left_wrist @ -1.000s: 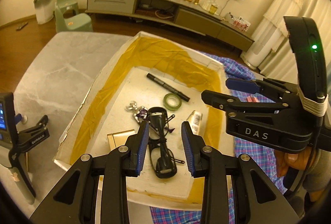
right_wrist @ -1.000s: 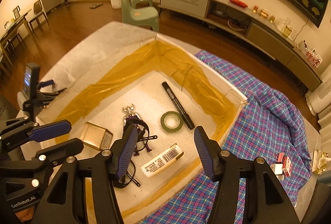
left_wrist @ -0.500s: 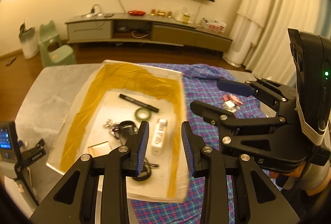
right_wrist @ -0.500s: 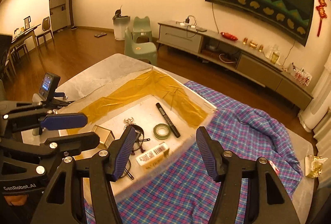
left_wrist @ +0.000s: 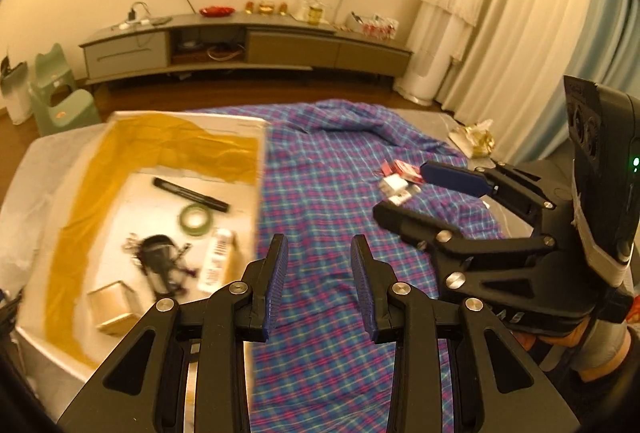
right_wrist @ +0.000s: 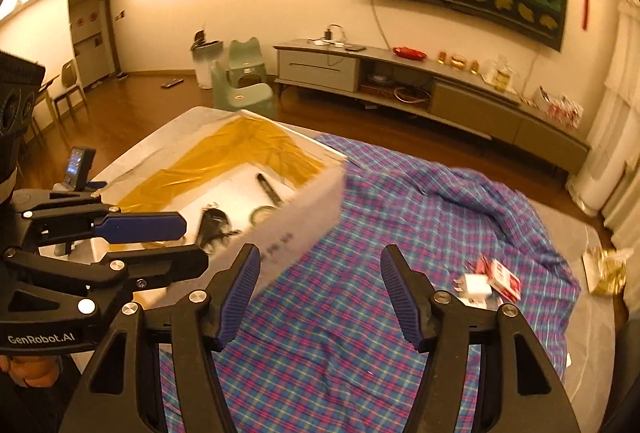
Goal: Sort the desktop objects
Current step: 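Move both open tools back over the items on the plaid shirt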
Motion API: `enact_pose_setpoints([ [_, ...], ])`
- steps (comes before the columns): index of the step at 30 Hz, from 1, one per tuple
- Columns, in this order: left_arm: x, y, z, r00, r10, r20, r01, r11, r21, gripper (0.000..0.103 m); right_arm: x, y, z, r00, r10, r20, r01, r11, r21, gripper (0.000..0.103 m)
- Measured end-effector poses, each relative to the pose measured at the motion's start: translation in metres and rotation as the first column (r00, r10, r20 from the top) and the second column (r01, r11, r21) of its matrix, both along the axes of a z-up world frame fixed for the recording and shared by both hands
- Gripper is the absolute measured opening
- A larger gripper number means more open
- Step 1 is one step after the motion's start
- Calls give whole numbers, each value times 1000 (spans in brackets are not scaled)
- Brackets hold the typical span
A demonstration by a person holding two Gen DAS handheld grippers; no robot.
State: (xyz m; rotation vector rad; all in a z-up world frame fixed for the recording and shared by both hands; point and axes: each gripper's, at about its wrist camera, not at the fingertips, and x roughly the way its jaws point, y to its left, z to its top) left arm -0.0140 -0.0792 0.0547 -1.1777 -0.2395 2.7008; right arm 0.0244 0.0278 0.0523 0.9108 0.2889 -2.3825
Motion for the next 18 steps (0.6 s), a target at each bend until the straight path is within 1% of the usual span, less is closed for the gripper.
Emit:
enact_pose_setpoints([
  [2,-7,12,-5,1000,-22,12,22,1000,10,35,-9,23,-4,999,-37,15,38,999,-31,64],
  [5,-18,34,-13,998,-53,35,53,999,13,36,-30,70,-11,991,-128,43,131,988,-80,64],
  [7,-26,50,-19,996,-71,52,71,997,1,36,-48,98,-17,978,-193,77,201,974,-107,64],
  [10,-39,71,-30,992,-99,78,100,995,-6,36,-77,141,-28,951,-275,141,295,945,-143,64],
  [12,-49,85,-39,990,-105,98,108,994,-22,37,-92,159,-39,936,-307,174,332,933,-139,64],
  [14,-58,98,-47,986,-123,110,128,991,-35,37,-107,173,-52,926,-319,201,347,929,-125,64],
  [17,-77,122,-60,980,-154,126,165,983,-81,37,-131,184,-78,904,-328,274,367,924,-108,64],
  [18,-84,130,-64,978,-168,128,181,978,-102,37,-138,186,-85,901,-329,284,369,924,-99,64],
])
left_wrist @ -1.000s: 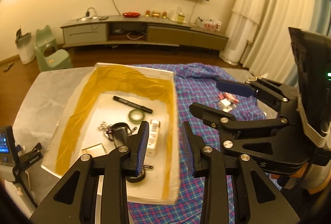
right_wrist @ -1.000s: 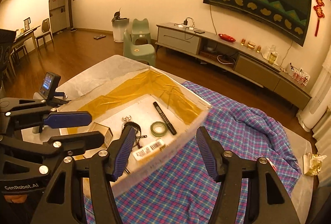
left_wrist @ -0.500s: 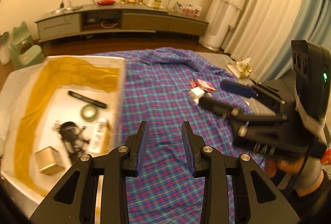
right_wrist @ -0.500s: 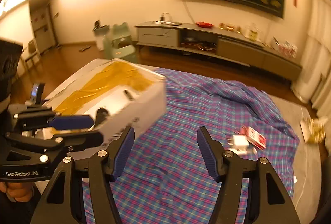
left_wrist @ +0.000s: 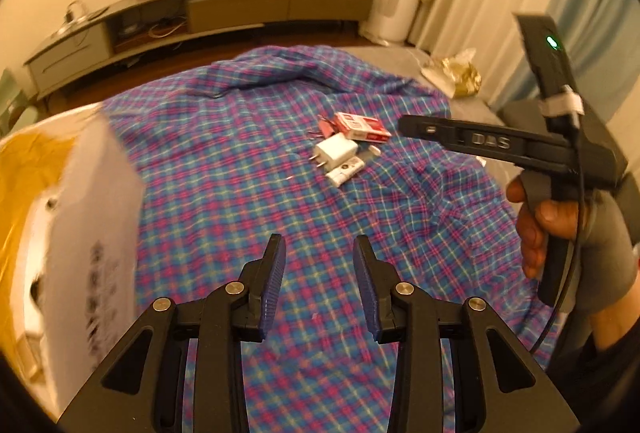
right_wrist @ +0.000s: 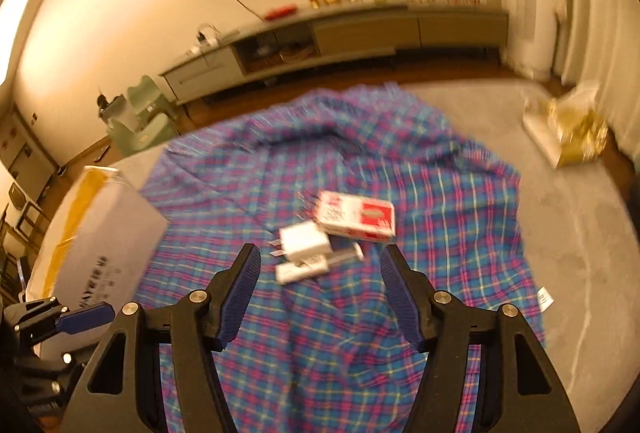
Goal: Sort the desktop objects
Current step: 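Move both open tools back over the items on the plaid shirt, then grasp the white charger with the left tool while the right tool grasps the staple box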
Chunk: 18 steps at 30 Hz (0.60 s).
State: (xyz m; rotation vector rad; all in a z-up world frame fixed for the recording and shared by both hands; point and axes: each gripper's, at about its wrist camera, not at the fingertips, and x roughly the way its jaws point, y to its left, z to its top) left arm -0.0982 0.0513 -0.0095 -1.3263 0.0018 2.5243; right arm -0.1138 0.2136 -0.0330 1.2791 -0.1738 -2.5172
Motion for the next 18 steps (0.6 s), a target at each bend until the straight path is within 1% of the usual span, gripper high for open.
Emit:
enact_pose_setpoints([
  [3,-16,18,-9,999,-43,-26,42,998,-53,37,-19,-1,-16,1000,16,16,-17,999,41,64],
  [4,-22,21,-12,999,-46,-29,44,997,-63,37,-26,-2,-21,999,26,20,-27,998,61,64],
  [7,-42,31,-18,998,-56,-28,54,996,-64,37,-40,-7,-31,998,54,-11,-52,989,137,64],
  [9,-57,41,-23,997,-73,-25,70,993,-90,37,-48,-11,-37,996,84,-7,-81,984,159,66],
  [10,-63,45,-25,996,-83,-21,81,992,-97,37,-52,-11,-38,995,94,-12,-91,983,161,67],
  [12,-76,54,-30,993,-116,-11,115,989,-98,37,-59,-11,-42,994,104,-17,-101,985,140,75],
  [13,-81,57,-33,992,-125,-9,123,987,-102,37,-63,-11,-44,994,109,-12,-107,986,126,76],
  [17,-103,69,-42,990,-138,-6,137,985,-108,38,-76,-18,-58,992,124,4,-124,986,115,78],
  [18,-107,70,-45,990,-140,-6,138,984,-109,38,-78,-18,-60,993,120,1,-119,988,99,79],
])
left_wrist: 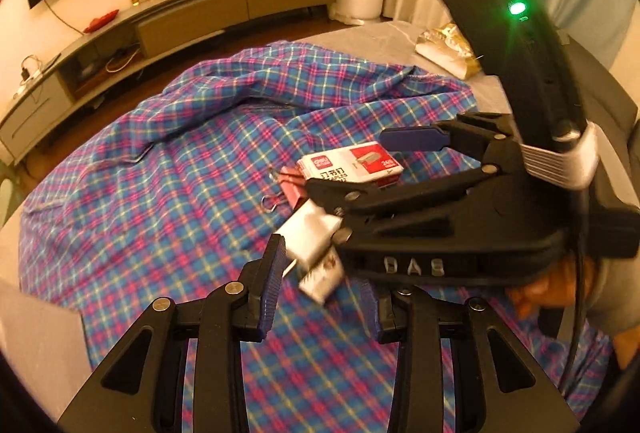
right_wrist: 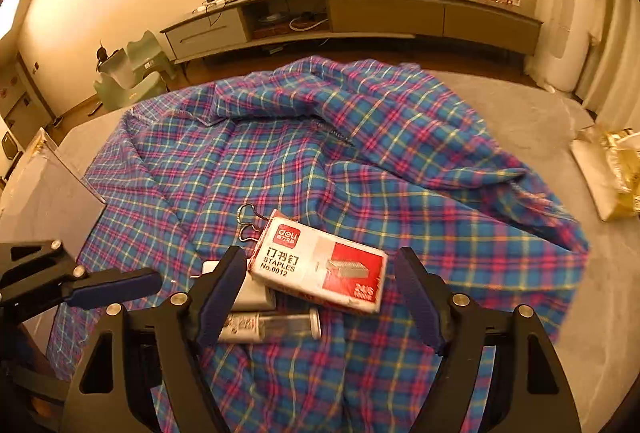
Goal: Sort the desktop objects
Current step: 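Grasp the white charger with the left tool while the right tool grasps the staple box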
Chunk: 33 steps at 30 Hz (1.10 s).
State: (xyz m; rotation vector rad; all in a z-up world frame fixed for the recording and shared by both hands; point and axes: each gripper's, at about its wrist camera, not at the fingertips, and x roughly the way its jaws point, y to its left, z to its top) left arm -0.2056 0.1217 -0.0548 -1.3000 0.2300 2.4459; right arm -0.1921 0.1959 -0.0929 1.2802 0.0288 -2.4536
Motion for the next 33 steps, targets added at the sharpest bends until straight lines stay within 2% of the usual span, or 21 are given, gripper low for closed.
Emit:
enact_pose_setpoints([
  [4,-16,2,-15,1000,7,13,-7,1000,-15,40,-8,5,-8,1000,-22,17,22,1000,3,80],
  [5,-16,3,-17,1000,5,-7,-5,1000,-21,47,-9,8,-11,999,-28,24,28,1000,2,80],
  [7,-18,5,-21,1000,7,-18,-8,1000,-30,49,-11,17,-14,999,-42,33,43,999,-19,78],
  [10,-22,5,-24,1000,14,-1,-14,1000,14,49,-13,22,-13,998,-45,39,46,999,-19,77],
  [11,-23,4,-24,1000,24,5,-24,999,26,48,-13,23,-13,998,-49,42,50,998,-27,77],
  [15,-23,6,-17,1000,26,-13,-25,999,40,26,-14,30,-8,996,-73,43,75,996,-54,77],
  [17,-23,5,-13,1000,23,-10,-23,998,57,23,-14,38,-5,995,-82,55,88,991,-102,77],
  [20,-22,1,-10,999,34,-10,-33,997,64,23,-13,49,-1,992,-93,83,108,975,-196,77],
  [23,-20,-5,-6,998,59,-2,-59,995,78,22,-10,53,5,991,-100,91,120,961,-250,77],
  [33,13,-33,16,989,145,-6,-143,981,132,22,9,43,36,996,-77,44,86,950,-300,77],
])
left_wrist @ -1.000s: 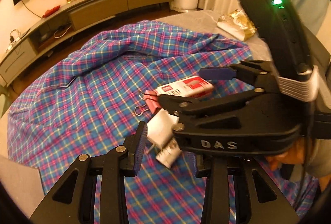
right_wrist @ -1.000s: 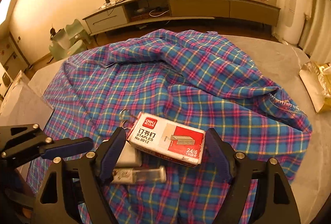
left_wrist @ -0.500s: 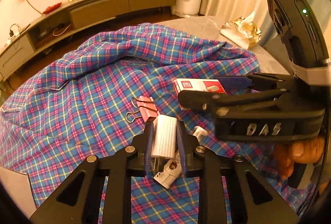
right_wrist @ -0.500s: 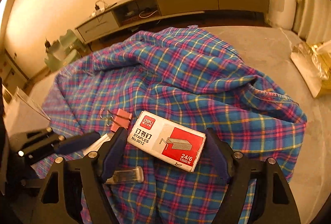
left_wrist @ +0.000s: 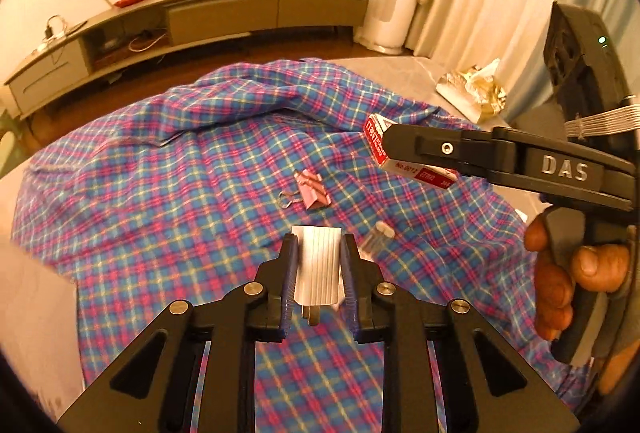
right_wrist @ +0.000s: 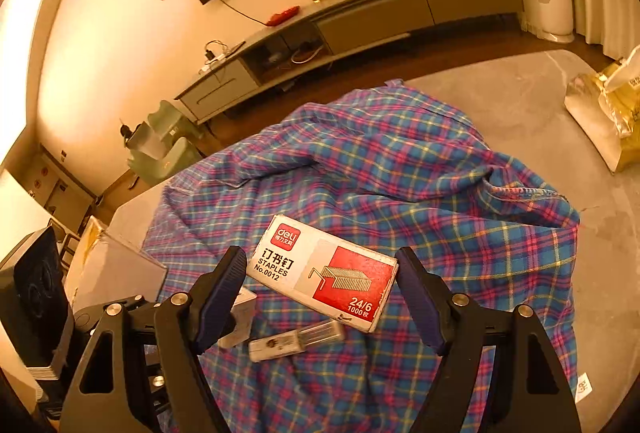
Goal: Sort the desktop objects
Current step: 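Grasp the white charger with the left tool while the right tool grasps the staple box, then carry the charger with the left tool while the right tool carries the staple box to the box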
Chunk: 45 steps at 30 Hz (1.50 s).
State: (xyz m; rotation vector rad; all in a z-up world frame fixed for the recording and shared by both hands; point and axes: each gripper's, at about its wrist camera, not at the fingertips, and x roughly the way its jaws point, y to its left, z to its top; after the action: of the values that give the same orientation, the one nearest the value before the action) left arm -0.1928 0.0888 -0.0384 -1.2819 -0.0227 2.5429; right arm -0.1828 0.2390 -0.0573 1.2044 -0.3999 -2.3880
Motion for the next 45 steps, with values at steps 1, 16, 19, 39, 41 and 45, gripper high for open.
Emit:
enact_pose_setpoints([
  [1,5,-3,2,1000,8,1,-8,1000,0,22,3,-2,1,1000,6,-1,-6,1000,2,77],
  [16,104,-74,26,995,100,-17,-98,992,82,22,77,-53,26,993,95,-73,-88,992,88,77],
  [19,120,-90,27,994,111,-14,-109,989,103,22,101,-65,27,991,106,-84,-98,991,90,77],
  [39,182,-141,41,995,81,-52,-66,967,246,21,190,-136,25,989,134,-67,-121,979,164,77],
  [41,187,-143,44,995,79,-59,-62,965,254,22,193,-144,30,987,140,-75,-126,977,171,77],
  [45,195,-153,51,994,85,-73,-62,959,277,21,198,-163,42,983,158,-97,-139,973,182,77],
])
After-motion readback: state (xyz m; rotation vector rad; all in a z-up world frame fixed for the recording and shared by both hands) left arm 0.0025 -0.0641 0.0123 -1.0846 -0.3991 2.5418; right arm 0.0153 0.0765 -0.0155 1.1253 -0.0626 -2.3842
